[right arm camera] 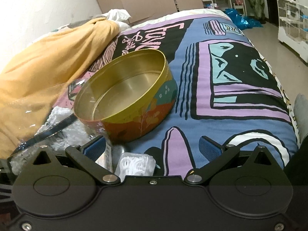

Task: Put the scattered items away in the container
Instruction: 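Lift the bag with the left gripper, letting its contents fall out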

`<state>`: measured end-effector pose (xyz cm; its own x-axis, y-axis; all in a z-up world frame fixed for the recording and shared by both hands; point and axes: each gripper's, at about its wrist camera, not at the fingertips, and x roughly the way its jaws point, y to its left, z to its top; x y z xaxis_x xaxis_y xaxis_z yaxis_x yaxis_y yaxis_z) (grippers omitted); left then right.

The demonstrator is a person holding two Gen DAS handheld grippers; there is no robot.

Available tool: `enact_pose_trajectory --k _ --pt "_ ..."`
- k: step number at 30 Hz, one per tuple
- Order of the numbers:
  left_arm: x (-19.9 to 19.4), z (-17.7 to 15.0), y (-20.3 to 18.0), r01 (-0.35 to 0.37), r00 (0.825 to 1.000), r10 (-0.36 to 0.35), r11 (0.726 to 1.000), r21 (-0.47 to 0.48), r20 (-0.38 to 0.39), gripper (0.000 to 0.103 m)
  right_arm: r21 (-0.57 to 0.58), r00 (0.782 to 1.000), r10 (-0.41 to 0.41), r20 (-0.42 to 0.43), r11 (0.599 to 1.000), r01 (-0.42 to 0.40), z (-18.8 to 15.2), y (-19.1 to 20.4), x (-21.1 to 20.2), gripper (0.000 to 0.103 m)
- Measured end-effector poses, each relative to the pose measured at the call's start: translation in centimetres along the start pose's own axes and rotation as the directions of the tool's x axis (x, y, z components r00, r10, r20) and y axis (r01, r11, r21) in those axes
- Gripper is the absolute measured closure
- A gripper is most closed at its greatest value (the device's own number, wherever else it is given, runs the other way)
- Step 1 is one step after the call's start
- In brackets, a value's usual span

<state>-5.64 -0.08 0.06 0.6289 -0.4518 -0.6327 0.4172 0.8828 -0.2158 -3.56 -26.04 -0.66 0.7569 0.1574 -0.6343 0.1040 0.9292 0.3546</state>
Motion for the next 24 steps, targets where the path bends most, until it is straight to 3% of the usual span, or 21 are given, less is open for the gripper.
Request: enact_pose_trajectory --k 7,17,24 --pt "-1.5 0.4 1.2 -0.031 0.999 0.033 0.999 -0.040 0.027 0.096 0.073 1.000 0.008 0.003 0.997 -0.009 0.2 -1.1 0.0 0.000" --pt "-3.0 1.5 2.8 -0.086 0.991 0.096 0.991 -0.104 0.091 0.096 -0.071 0.999 -0.028 -0.030 0.997 0.026 -0.4 1.5 0.6 0.000" --pt "-3.1 2.2 2.9 -0.097 0.988 0.108 0.990 -0.104 0.107 0.096 -0.086 0.997 -0.057 -0.048 0.995 0.053 -0.6 1.8 0.9 0.000"
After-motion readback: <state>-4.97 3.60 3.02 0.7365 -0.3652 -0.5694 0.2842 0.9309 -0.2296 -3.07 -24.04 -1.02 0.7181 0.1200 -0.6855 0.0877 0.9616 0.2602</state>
